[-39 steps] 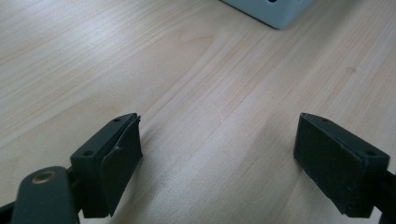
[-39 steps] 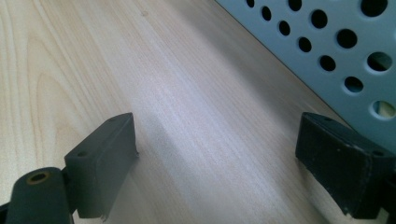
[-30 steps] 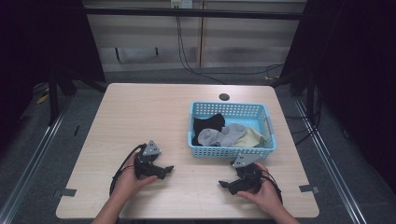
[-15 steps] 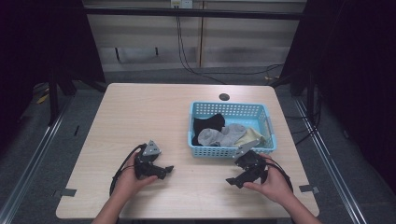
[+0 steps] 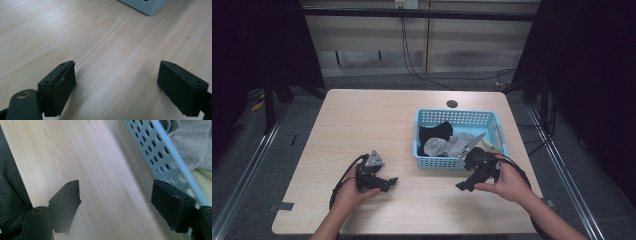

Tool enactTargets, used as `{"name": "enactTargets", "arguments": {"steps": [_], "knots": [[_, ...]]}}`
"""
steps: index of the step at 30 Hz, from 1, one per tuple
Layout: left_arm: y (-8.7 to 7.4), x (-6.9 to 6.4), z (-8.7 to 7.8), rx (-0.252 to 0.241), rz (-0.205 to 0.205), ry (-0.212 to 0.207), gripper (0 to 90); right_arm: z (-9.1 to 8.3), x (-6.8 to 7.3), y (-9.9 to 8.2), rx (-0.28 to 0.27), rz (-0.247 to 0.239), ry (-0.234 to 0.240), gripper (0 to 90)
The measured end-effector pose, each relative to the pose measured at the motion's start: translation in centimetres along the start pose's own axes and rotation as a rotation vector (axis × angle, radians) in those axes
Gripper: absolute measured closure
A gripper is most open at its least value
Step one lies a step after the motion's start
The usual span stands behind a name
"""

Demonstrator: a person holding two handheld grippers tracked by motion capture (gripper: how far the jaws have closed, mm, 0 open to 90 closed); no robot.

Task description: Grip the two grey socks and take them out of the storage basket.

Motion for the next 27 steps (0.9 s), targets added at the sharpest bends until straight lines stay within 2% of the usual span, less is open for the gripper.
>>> {"name": "enactTargets", "arguments": {"steps": [10, 14, 15, 21, 27], "knots": [[0.0, 0.0, 0.0, 0.003, -0.001, 0.000, 14.5, -1.9, -0.4, 2.6, -0.008, -0.018, -0.019, 23.5], [0.0, 0.0, 0.0, 0.003, -0.001, 0.000, 14.5, -2.5, -1.1, 3.9, 0.008, -0.014, -0.030, 24.0], [0.0, 0.0, 0.0, 0.003, -0.001, 0.000, 14.5, -2.6, -1.7, 4.6, 0.015, -0.009, -0.044, 24.4], [0.0, 0.0, 0.0, 0.005, -0.003, -0.001, 14.5, -2.6, -3.2, 6.2, 0.032, 0.017, -0.072, 24.6], [0.0, -0.1, 0.0, -0.008, -0.014, 0.001, 14.5, -1.6, -4.7, 8.3, 0.053, 0.039, -0.114, 25.2]]}}
Point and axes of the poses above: each handheld gripper's, and its own axes: z roughly forward along the jaws, y roughly out of its top, x roughly to its left, the point moved 2 cm from there along z, roughly forward along the jaws, and after that the axes turned 11 degrees about z, right-handed, at the moved point
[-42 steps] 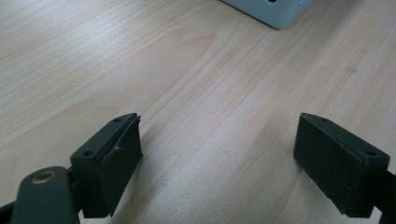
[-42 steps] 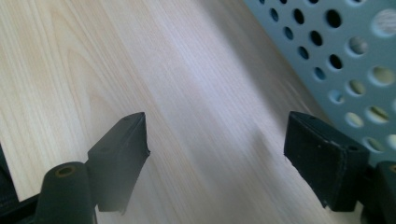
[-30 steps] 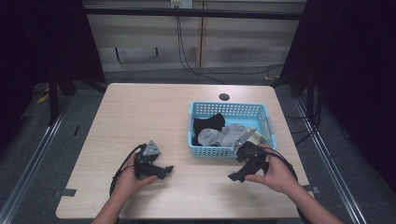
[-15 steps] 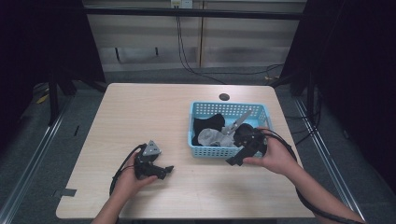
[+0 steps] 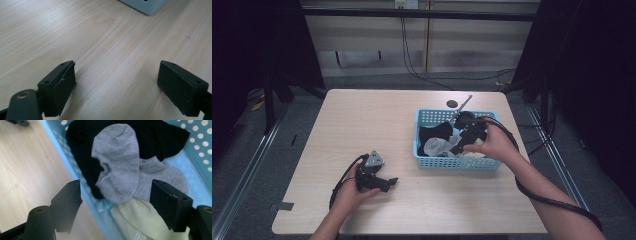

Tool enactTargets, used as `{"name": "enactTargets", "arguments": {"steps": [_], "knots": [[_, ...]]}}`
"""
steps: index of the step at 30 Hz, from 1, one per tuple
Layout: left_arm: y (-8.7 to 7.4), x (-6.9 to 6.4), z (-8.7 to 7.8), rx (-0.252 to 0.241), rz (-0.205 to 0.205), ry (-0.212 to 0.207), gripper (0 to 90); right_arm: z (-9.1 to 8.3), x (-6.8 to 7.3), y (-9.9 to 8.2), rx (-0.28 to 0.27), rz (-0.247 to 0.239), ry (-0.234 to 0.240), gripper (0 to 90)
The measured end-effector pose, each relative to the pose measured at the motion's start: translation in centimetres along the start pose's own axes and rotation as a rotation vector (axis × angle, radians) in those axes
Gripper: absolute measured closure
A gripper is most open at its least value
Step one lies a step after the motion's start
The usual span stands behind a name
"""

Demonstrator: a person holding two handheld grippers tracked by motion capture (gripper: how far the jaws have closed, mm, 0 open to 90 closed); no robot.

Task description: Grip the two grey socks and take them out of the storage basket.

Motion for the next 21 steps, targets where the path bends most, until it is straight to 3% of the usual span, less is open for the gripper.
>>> {"name": "enactTargets", "arguments": {"steps": [5, 8, 16, 21], "knots": [[0.0, 0.0, 0.0, 0.000, 0.000, 0.000, 14.5, 1.4, -0.6, 0.9, 0.012, 0.021, -0.007, 26.1], [0.0, 0.0, 0.0, 0.003, 0.004, 0.001, 14.5, 3.3, -1.2, 1.5, 0.030, 0.041, -0.010, 28.6], [-0.1, 0.1, -0.1, 0.009, 0.013, -0.006, 14.5, 6.7, -2.6, 1.4, 0.057, 0.084, -0.004, 30.2], [-0.1, 0.1, -0.1, 0.010, 0.017, -0.002, 14.5, 8.1, -2.8, 1.3, 0.061, 0.093, 0.009, 33.3]]}}
Point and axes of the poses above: each handheld gripper's, and its own axes: z roughly forward along the jaws, y roughly out of its top, x roughly to its left, the point moved 2 cm from there along z, roughly forward along the jaws, and after that the axes turned 11 degrees about z, right-handed, at the moved point
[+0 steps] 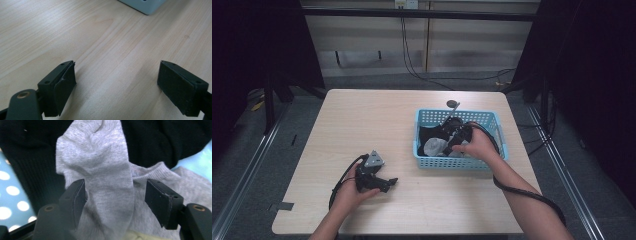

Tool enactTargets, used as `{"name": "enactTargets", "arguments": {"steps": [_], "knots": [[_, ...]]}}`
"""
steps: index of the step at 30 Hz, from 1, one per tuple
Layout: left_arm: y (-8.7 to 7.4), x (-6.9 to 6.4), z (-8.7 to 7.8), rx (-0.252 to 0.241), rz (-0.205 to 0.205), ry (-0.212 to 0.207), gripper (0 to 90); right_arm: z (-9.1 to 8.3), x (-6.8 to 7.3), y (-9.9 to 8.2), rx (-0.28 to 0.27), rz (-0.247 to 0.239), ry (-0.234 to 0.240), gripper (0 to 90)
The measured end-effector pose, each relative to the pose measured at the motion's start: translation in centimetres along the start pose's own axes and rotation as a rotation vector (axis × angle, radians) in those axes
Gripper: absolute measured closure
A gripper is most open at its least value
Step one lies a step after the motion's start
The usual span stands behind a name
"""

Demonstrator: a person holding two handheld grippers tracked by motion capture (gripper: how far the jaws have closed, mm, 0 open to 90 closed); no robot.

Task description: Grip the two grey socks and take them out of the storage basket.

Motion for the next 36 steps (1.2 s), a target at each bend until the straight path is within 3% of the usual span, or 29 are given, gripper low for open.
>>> {"name": "enactTargets", "arguments": {"steps": [4, 6, 9, 12, 13, 15, 22, 25, 27, 36], "knots": [[0.0, 0.0, 0.0, 0.000, 0.001, 0.000, 14.5, 0.6, 0.0, -0.1, 0.021, -0.007, 0.012, 42.1], [0.0, 0.0, 0.0, 0.000, -0.001, -0.001, 14.5, 0.9, 0.2, -0.1, 0.036, -0.020, 0.007, 49.6], [0.0, 0.0, 0.0, -0.001, -0.001, -0.002, 14.5, 1.2, 0.4, -0.1, 0.062, -0.036, -0.014, 53.1], [0.0, 0.0, 0.0, -0.001, -0.002, -0.002, 14.5, 1.4, 0.6, -0.1, 0.075, -0.047, -0.021, 68.6], [0.0, 0.0, 0.0, -0.001, -0.001, -0.002, 14.5, 1.1, 0.6, 0.0, 0.079, -0.053, -0.020, 78.3], [0.0, 0.0, 0.0, -0.001, -0.002, -0.005, 14.5, 0.8, 0.7, 0.1, 0.079, -0.054, -0.020, 82.5], [0.0, 0.0, 0.0, -0.001, 0.001, -0.001, 14.5, -0.8, 0.6, 0.3, 0.084, -0.053, -0.022, 83.2], [0.0, 0.0, 0.0, 0.000, 0.003, 0.002, 14.5, -2.3, 0.1, 0.4, 0.046, -0.037, 0.004, 83.2], [0.0, -0.1, 0.0, -0.007, -0.010, -0.002, 14.5, -3.1, -0.1, 0.3, 0.045, -0.037, 0.002, 83.2], [0.0, 0.0, 0.0, -0.007, -0.003, 0.004, 14.5, -5.9, -1.1, 0.1, 0.014, 0.004, 0.015, 83.4]]}}
Point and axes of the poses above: each handheld gripper's, and its own axes: z roughly forward along the jaws, y roughly out of its top, x roughly to its left, the point moved 2 cm from there along z, roughly forward along the jaws, and after that the axes turned 11 degrees about z, right-handed, at the moved point
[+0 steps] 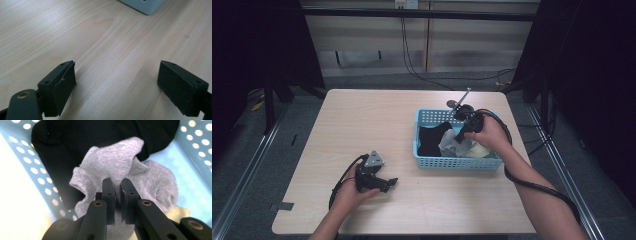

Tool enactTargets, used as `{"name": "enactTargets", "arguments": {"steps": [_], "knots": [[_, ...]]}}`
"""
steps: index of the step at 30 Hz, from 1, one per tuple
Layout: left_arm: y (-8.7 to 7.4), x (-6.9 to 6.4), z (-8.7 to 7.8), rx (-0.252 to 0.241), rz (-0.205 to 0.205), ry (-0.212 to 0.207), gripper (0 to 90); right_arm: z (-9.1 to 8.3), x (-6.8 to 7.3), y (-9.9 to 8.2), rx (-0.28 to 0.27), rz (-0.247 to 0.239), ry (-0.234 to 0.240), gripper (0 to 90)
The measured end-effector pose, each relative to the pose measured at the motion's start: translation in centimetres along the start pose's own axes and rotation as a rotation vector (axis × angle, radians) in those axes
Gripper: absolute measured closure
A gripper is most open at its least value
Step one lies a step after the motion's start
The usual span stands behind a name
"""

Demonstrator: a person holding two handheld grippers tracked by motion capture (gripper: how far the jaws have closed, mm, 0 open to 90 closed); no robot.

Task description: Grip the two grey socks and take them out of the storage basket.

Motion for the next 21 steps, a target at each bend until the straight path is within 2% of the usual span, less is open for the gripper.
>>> {"name": "enactTargets", "arguments": {"steps": [10, 21], "knots": [[0.0, 0.0, 0.0, 0.000, 0.000, 0.000, 14.5, -2.4, -0.5, -0.1, -0.020, 0.001, 0.000, 83.5], [0.0, 0.0, 0.0, 0.000, 0.000, 0.000, 14.5, -4.4, 0.1, -0.6, -0.053, -0.024, 0.008, 83.5]]}}
Point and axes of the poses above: each handheld gripper's, and its own axes: z roughly forward along the jaws, y roughly out of its top, x roughly to its left, the point moved 2 cm from there along z, roughly forward along the jaws, and after that the axes turned 11 degrees about z, right-handed, at the moved point
